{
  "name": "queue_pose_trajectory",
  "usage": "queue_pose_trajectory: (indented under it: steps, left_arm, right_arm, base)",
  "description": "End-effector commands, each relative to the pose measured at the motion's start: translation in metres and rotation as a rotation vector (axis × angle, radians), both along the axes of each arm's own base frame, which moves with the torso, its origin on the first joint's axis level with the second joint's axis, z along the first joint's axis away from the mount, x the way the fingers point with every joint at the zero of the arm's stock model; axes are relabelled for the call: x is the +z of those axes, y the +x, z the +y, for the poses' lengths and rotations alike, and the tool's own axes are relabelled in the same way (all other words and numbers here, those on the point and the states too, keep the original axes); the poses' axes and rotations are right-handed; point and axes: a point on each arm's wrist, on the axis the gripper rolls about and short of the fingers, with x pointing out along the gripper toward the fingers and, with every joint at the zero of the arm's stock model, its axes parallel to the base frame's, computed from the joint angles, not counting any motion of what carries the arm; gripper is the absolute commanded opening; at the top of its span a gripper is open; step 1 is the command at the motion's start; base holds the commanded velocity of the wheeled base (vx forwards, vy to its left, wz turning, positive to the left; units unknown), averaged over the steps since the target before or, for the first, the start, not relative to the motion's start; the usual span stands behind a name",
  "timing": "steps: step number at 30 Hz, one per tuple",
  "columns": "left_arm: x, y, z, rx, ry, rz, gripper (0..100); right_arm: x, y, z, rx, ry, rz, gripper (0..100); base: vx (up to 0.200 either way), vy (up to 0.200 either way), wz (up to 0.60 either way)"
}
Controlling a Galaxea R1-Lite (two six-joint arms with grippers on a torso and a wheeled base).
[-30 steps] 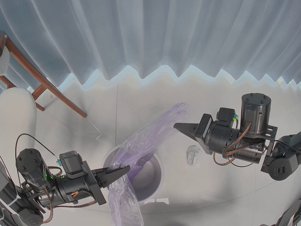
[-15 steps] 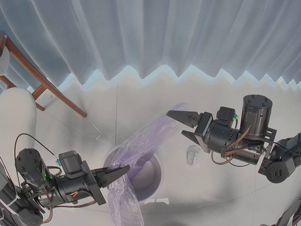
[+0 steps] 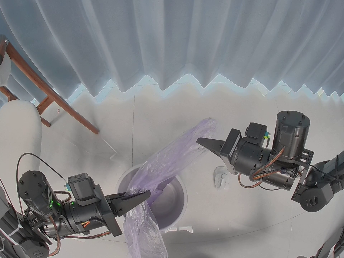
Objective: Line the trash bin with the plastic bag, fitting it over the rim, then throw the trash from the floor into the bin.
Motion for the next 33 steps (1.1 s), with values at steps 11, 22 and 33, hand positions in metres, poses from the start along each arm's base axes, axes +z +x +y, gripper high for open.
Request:
queue_pose_trajectory:
  steps: [11, 22, 33]
  left_arm:
    - [0.003, 0.007, 0.0, 0.02, -0.015, -0.006, 100]
    - [0.003, 0.015, 0.002, 0.153, -0.021, 0.004, 100]
    - [-0.007, 0.009, 0.006, 0.159, 0.018, 0.038, 100]
  right_arm:
    - [-0.002, 0.002, -0.001, -0.005, -0.002, 0.002, 0]
    - [0.0, 0.011, -0.011, -0.047, 0.002, -0.007, 0]
    - [0.0, 0.012, -0.011, -0.05, 0.002, -0.007, 0]
  base:
    - [0.0, 0.0, 0.0]
    - [0.0, 0.0, 0.0]
    - [0.0, 0.0, 0.0]
